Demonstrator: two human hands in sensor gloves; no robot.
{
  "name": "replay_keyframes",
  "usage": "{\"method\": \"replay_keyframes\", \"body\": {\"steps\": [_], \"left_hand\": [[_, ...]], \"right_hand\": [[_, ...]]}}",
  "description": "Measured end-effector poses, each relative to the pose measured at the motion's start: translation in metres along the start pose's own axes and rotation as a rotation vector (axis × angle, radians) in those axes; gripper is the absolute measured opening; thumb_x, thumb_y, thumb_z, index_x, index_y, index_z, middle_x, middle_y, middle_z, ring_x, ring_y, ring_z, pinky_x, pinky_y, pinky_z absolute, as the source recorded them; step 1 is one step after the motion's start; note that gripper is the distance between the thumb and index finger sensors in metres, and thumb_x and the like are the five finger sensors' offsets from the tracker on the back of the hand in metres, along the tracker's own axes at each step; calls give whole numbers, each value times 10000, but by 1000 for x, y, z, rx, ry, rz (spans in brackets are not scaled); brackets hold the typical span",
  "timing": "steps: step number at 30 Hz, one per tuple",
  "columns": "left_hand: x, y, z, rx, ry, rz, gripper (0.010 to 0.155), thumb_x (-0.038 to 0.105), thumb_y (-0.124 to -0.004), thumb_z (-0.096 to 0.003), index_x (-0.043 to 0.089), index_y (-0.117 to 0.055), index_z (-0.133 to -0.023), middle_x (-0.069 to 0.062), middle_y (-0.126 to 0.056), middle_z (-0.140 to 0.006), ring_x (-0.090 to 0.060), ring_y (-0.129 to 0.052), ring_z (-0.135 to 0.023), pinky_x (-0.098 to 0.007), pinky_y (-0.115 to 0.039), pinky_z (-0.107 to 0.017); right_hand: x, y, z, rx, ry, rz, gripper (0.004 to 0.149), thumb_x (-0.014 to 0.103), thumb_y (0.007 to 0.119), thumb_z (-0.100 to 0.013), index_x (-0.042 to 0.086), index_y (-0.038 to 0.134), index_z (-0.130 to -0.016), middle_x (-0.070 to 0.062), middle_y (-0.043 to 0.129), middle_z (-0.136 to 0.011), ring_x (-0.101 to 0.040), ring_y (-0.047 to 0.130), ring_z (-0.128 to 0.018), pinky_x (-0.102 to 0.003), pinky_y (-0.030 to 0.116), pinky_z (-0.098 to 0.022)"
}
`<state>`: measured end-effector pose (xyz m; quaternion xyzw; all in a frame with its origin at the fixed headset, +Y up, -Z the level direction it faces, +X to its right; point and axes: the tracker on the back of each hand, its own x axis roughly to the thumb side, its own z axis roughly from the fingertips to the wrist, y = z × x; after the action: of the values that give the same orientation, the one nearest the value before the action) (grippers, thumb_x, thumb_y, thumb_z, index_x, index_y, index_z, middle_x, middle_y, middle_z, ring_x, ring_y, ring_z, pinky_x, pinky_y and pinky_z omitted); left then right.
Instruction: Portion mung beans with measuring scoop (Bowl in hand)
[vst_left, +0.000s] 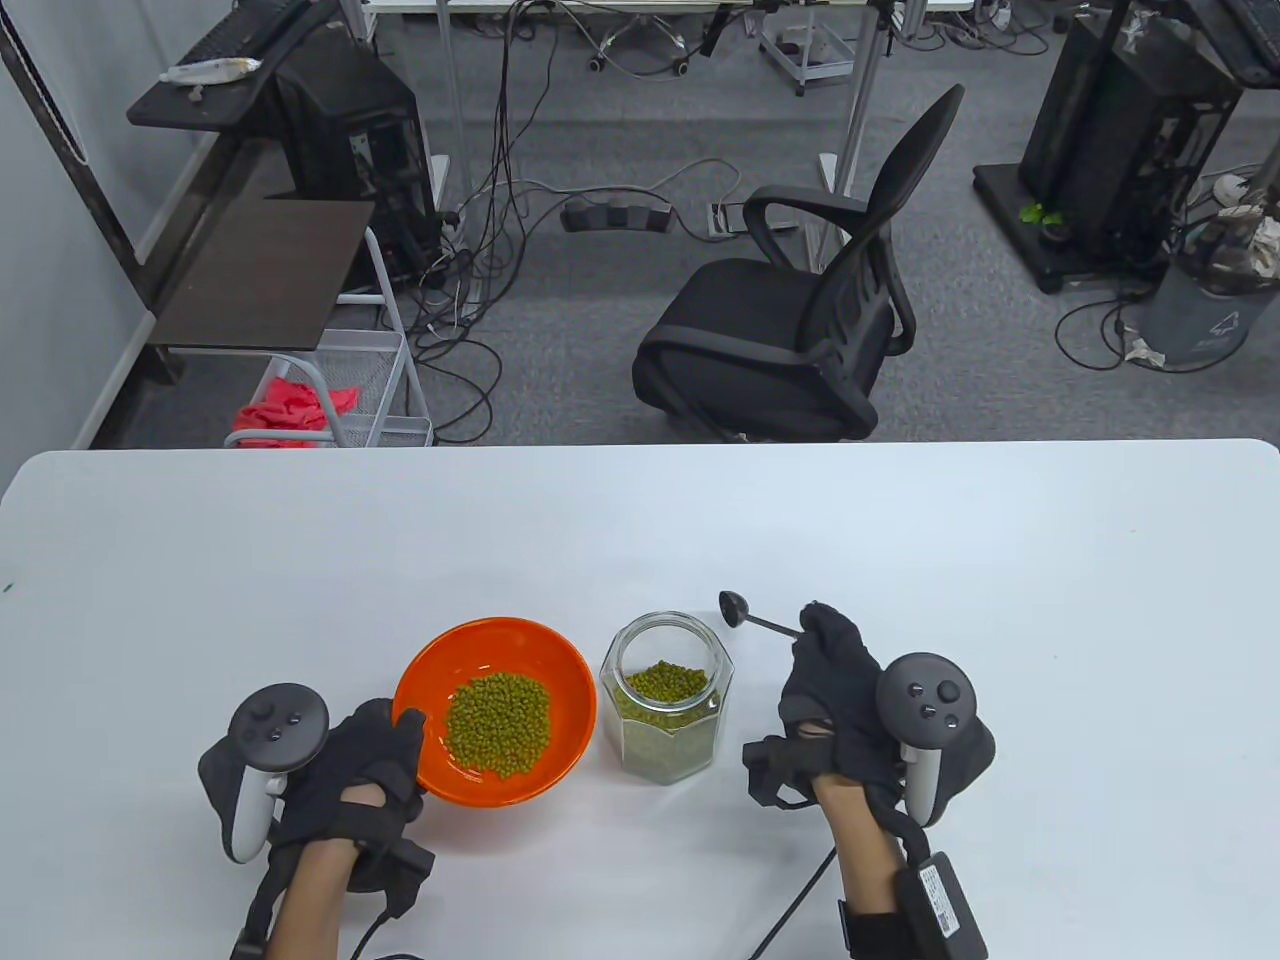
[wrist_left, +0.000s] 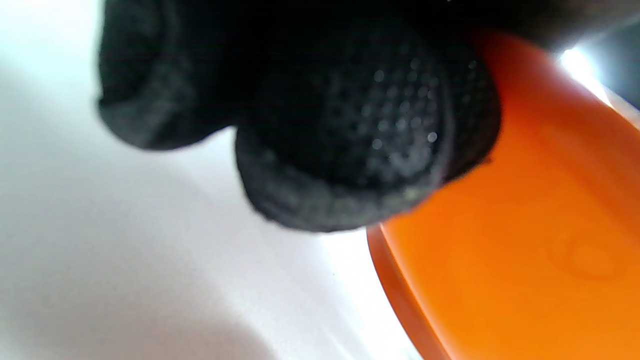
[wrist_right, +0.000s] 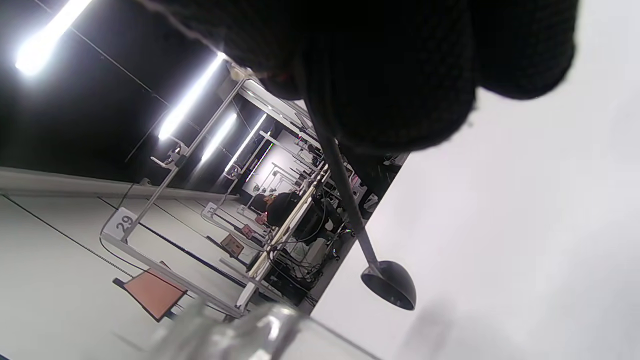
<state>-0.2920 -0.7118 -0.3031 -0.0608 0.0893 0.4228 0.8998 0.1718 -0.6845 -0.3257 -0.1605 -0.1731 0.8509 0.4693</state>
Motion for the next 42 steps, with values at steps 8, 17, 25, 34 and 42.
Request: {"method": "replay_keyframes", "body": {"steps": [8,17,25,34,42], "left_hand": [[-1,1,0,3,1,8,548,474,-717,-524,65,-752,-887,134,-988,-374,-23,-1087,-122,-222,-954,-140],[-1,4,1,5,-7,11,548,475,-719,-524,65,-753,-887,133,-989,-373,-21,-1088,-120,-223,-954,-140],[-2,7,1,10,-9,29,547,475,-719,-525,65,-753,-886,133,-988,-373,-21,-1087,-121,-223,-953,-141],[-2,8,1,11,-12,44,548,476,-719,-524,64,-754,-885,135,-988,-373,-19,-1087,-120,-221,-954,-140],[-3,9,1,10,-14,53,548,477,-719,-524,65,-755,-883,135,-988,-370,-19,-1086,-118,-220,-954,-139]], "right_hand": [[-2,9,2,7,-20,158,418,221,821,-442,66,823,-830,-242,932,-677,-247,1011,-309,-572,804,-387],[6,22,7,41,-27,487,415,259,858,-429,79,854,-803,-201,966,-593,-204,999,-260,-550,821,-366],[1,44,8,218,48,736,418,294,859,-436,82,848,-796,-180,968,-573,-181,990,-249,-536,829,-362],[-14,65,11,384,136,828,416,312,858,-441,79,851,-785,-173,966,-554,-172,974,-224,-528,828,-359],[-24,75,12,445,171,858,410,347,863,-442,85,877,-758,-161,973,-529,-168,970,-202,-522,831,-352]]}}
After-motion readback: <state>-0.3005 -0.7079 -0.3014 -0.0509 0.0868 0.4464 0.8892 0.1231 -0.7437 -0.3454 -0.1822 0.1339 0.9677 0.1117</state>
